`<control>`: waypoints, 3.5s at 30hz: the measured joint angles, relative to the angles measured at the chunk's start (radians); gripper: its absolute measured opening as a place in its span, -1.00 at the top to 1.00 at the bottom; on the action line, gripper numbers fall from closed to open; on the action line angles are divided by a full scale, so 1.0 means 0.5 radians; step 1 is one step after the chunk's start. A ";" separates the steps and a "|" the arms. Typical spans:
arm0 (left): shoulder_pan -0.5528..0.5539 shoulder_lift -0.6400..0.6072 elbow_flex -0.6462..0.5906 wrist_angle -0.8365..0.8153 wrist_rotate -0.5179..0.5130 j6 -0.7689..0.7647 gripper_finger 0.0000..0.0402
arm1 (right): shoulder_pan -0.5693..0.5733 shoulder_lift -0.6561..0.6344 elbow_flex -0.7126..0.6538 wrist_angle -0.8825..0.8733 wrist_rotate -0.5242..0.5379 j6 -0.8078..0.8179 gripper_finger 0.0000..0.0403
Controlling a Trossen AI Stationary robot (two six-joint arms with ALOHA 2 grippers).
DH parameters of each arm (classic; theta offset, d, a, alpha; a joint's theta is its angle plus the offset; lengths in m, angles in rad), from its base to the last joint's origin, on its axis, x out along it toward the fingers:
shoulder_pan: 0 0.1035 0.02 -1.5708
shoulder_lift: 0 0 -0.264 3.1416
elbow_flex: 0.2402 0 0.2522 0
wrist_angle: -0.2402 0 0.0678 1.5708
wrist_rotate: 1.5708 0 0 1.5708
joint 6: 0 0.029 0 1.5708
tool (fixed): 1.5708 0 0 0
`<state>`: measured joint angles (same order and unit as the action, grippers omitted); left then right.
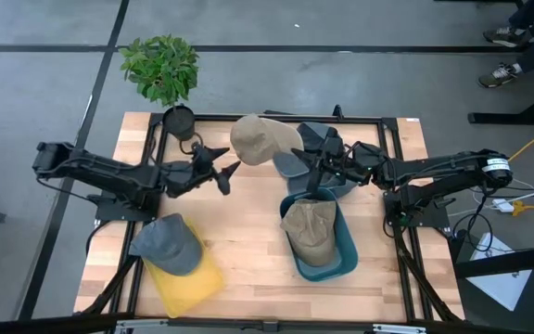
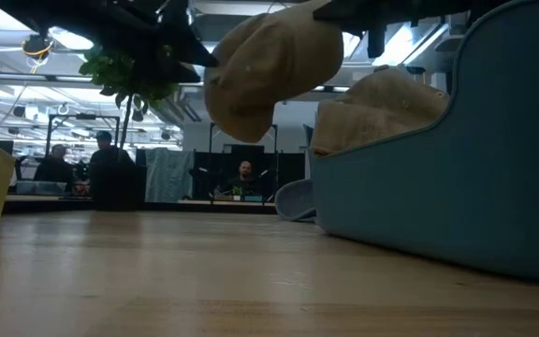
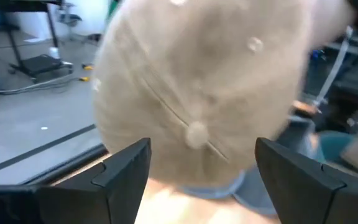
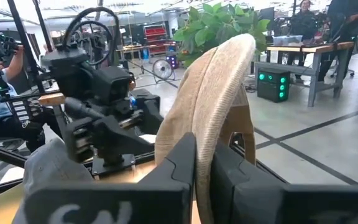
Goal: Pick & Place hat
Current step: Put the brown cap into the blue bin
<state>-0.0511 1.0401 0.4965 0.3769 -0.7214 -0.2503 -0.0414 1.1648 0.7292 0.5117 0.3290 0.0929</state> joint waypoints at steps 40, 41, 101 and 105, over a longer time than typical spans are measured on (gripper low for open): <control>0.432 0.271 0.000 0.396 1.129 -0.017 0.90 | 0.001 0.104 -0.002 0.127 -0.124 -0.083 0.87; 0.426 0.244 0.000 0.358 1.132 -0.017 0.89 | 0.001 0.104 -0.002 0.121 -0.124 -0.090 0.87; 0.154 -0.520 0.000 -0.227 1.126 -0.339 0.90 | 0.061 0.185 -0.001 0.069 -0.318 -0.563 -0.44; 0.154 -0.442 0.000 -0.091 1.152 -0.293 0.90 | 0.095 0.332 0.076 0.135 -0.399 -0.556 -0.44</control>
<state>0.0261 0.8191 0.4965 0.3316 -0.1454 -0.3969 0.0059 1.3310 0.7670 0.5793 0.1297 -0.1854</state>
